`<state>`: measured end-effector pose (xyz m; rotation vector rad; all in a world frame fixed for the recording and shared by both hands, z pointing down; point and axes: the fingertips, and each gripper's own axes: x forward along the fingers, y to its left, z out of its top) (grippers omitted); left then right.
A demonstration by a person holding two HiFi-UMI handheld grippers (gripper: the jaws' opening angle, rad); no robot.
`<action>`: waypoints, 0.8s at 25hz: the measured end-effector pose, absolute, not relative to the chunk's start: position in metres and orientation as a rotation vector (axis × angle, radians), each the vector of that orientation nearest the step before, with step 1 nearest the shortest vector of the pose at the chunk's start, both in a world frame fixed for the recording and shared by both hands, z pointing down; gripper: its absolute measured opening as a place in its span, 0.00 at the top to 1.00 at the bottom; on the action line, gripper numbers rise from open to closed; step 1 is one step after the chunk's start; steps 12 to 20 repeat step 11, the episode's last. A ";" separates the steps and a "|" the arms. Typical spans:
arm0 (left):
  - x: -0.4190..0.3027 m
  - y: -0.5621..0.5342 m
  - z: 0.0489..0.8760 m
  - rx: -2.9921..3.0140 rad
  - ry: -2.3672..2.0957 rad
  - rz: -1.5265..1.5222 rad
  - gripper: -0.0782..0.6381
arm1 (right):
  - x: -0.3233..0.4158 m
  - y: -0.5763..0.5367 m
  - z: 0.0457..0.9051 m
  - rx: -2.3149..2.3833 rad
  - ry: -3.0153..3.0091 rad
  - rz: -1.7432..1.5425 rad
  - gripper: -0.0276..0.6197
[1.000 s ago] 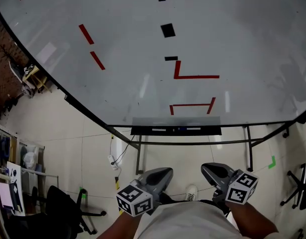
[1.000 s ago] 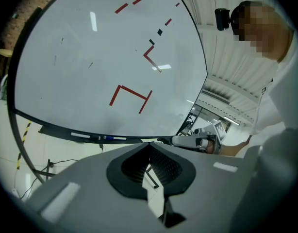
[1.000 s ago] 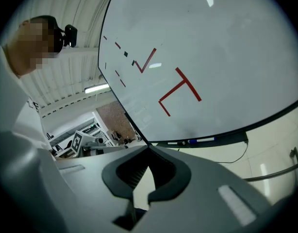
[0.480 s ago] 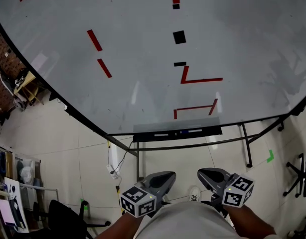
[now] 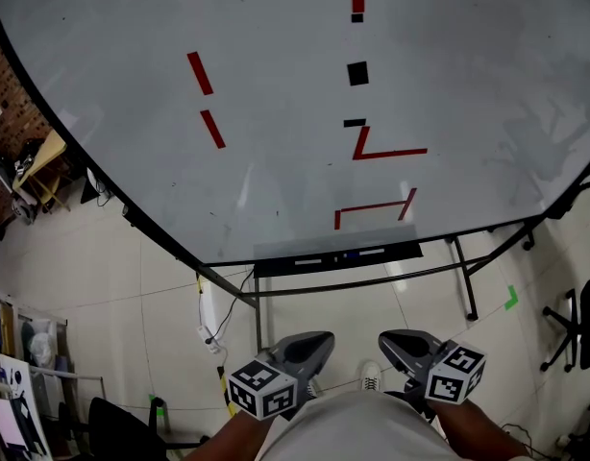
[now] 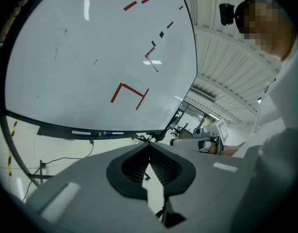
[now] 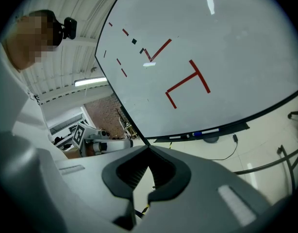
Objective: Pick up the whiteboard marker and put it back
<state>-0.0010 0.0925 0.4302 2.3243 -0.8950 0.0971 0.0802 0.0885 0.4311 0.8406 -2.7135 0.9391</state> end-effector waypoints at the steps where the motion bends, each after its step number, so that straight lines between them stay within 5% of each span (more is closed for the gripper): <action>1: -0.001 0.094 0.430 2.325 -0.891 0.093 0.87 | 0.079 0.090 0.431 0.841 -2.711 0.941 0.95; 20: -0.003 0.107 0.432 2.320 -0.885 0.091 0.87 | 0.073 0.103 0.435 0.828 -2.709 0.954 0.95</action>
